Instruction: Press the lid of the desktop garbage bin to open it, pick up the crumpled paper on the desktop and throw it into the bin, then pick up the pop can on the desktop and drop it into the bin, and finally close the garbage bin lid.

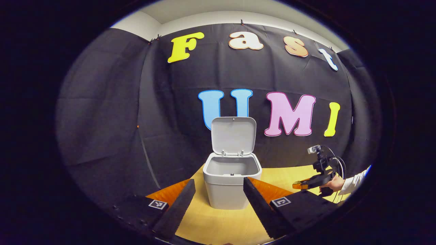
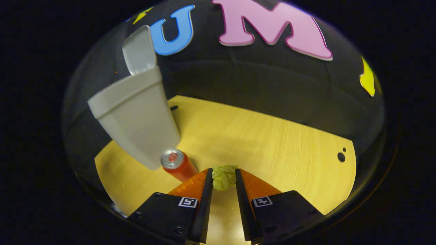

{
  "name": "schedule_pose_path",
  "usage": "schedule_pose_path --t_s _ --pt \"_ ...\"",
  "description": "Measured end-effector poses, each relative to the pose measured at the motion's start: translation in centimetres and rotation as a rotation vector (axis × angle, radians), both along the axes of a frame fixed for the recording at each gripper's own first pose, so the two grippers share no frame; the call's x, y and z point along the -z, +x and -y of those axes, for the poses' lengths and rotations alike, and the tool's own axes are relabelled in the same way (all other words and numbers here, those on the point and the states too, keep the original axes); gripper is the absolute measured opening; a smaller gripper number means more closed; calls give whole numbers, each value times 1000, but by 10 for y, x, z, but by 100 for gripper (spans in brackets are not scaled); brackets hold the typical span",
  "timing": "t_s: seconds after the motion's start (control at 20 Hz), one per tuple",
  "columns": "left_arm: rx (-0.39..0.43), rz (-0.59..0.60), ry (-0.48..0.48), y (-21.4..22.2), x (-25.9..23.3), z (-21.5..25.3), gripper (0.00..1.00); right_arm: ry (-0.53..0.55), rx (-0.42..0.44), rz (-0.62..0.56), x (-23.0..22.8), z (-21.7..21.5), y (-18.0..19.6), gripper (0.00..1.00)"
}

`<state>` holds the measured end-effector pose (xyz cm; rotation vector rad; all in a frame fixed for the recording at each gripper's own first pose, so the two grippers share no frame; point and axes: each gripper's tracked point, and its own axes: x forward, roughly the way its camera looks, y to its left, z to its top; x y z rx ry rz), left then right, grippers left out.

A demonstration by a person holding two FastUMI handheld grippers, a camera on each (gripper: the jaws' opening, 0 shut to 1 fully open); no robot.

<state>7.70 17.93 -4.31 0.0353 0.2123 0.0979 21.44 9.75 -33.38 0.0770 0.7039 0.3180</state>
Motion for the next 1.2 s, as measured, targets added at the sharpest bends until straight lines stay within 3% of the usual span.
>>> schedule_pose_path --t_s 0.2,0.4,0.6,0.8,0.85,0.9,0.95,1.1,1.2 --pt "37 8 -26 11 5 15 95 89 -79 212 -109 -34 13 43" --pt "67 13 -29 5 8 22 95 171 -188 357 -189 -53 -1 43" --pt "74 -8 -36 0 17 24 96 178 -268 376 -181 -71 -8 43" --pt "90 -12 -52 -7 25 32 96 119 -291 326 -145 -122 2 44" --pt "95 -19 -54 -6 31 34 96 106 -296 292 -134 -129 6 33" --pt "98 -31 -57 -6 37 36 97 107 -301 256 -125 -133 5 72" --pt "104 -38 -62 -6 43 39 96 113 -296 239 -123 -135 3 66" --pt "129 -50 -75 1 59 51 96 107 -261 264 -132 -115 3 100" --pt "157 -57 -88 7 73 65 95 107 -237 276 -142 -92 -1 99"
